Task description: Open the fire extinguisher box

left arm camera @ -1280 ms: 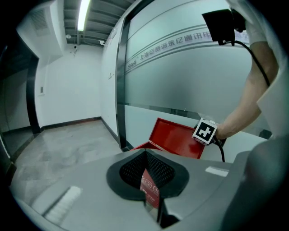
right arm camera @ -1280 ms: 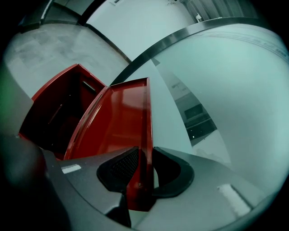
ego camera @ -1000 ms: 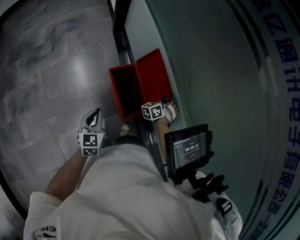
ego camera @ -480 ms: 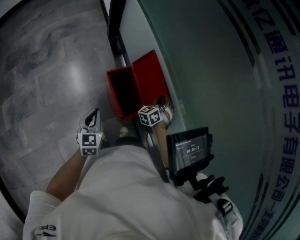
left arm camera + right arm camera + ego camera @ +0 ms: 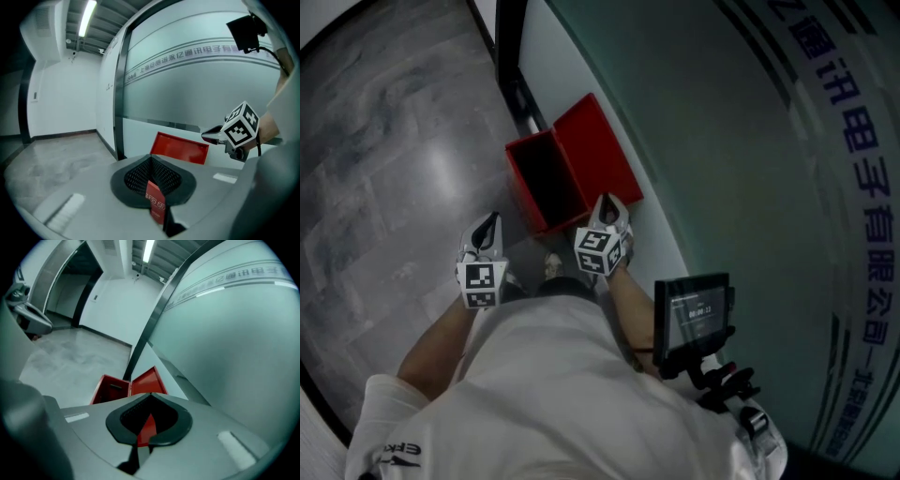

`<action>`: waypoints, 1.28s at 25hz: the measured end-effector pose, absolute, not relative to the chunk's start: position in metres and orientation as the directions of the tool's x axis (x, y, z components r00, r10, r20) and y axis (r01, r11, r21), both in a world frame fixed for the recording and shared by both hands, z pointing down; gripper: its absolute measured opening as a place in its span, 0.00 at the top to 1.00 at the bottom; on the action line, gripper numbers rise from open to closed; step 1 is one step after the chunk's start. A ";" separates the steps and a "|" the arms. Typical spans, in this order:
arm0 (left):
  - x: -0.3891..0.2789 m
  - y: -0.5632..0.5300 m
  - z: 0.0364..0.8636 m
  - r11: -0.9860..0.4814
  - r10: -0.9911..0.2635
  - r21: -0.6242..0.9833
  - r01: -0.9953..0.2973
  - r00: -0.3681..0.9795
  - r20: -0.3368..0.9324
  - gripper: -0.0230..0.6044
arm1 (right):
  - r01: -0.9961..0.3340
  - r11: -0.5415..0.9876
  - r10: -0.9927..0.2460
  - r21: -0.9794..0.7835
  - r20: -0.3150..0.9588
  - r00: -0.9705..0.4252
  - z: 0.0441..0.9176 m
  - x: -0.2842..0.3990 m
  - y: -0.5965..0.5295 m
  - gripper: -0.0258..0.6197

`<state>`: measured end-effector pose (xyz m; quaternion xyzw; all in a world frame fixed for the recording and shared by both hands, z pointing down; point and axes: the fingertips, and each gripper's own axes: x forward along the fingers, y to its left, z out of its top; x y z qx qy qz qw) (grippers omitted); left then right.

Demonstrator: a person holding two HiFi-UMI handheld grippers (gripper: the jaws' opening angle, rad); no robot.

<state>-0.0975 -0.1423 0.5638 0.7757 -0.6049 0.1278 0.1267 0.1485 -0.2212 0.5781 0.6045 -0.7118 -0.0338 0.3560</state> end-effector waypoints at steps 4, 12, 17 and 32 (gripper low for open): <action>-0.092 -0.134 0.549 -0.269 -0.911 0.047 -0.962 0.270 0.311 0.96 | -0.896 0.265 -0.892 0.357 0.443 -0.087 0.553 0.134 -0.194 0.94; -0.061 -0.106 0.512 -0.317 -0.921 0.032 -0.948 0.316 0.227 0.96 | -0.945 0.300 -0.904 0.131 0.354 -0.238 0.502 0.126 -0.138 0.94; -0.034 -0.072 0.485 -0.319 -0.935 0.020 -0.948 0.318 0.160 0.96 | -0.936 0.343 -0.906 0.085 0.294 -0.305 0.475 0.134 -0.093 0.94; 0.010 0.080 0.423 -0.291 -0.956 -0.012 -0.957 0.290 0.052 0.96 | -0.869 0.495 -0.858 0.003 0.157 -0.489 0.422 0.146 0.061 0.94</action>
